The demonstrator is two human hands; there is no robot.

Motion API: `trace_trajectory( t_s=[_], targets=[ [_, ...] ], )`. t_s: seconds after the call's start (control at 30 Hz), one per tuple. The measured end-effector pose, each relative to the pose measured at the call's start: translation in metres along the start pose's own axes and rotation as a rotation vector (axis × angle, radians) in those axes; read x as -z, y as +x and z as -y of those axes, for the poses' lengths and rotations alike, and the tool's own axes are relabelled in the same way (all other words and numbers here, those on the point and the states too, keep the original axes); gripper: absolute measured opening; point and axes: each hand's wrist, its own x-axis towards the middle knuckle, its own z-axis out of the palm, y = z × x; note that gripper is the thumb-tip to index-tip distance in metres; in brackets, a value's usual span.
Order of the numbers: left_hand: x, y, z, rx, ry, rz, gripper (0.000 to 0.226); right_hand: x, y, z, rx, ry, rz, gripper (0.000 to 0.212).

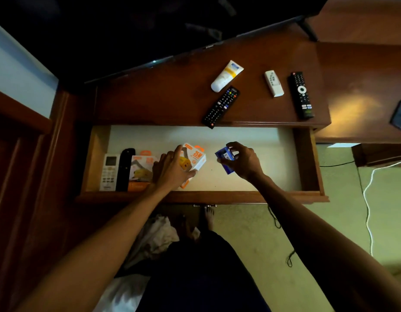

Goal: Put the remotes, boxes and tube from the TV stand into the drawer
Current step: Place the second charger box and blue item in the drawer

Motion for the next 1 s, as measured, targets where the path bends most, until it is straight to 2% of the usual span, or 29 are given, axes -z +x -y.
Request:
trace_trajectory(
  t_s=[0.27,0.37,0.43,0.57,0.7,0.87,1.0],
  targets=[
    [-0.046,0.020,-0.011,0.082,0.048,0.138,0.094,-0.029,0.018,-0.028,-0.126,-0.015,0.039,0.061],
    [-0.048,0.022,-0.012,0.081,0.046,0.137,0.089,-0.039,0.026,-0.030,-0.150,-0.032,0.064,0.059],
    [-0.045,0.029,-0.011,0.032,0.032,0.118,0.084,-0.046,0.029,-0.030,-0.165,-0.026,0.082,0.059],
    [-0.038,0.049,-0.005,-0.137,0.186,0.217,0.079,-0.055,0.033,-0.036,-0.221,0.018,0.111,0.051],
    [-0.030,0.055,0.002,-0.183,0.258,0.200,0.076,-0.061,0.031,-0.037,-0.221,0.029,0.144,0.050],
    [-0.021,0.046,0.021,-0.102,0.255,0.137,0.077,-0.077,0.028,-0.029,-0.209,0.053,0.181,0.053],
    [-0.017,0.046,0.026,-0.094,0.271,0.147,0.076,-0.092,0.029,-0.018,-0.180,0.042,0.224,0.058]
  ],
)
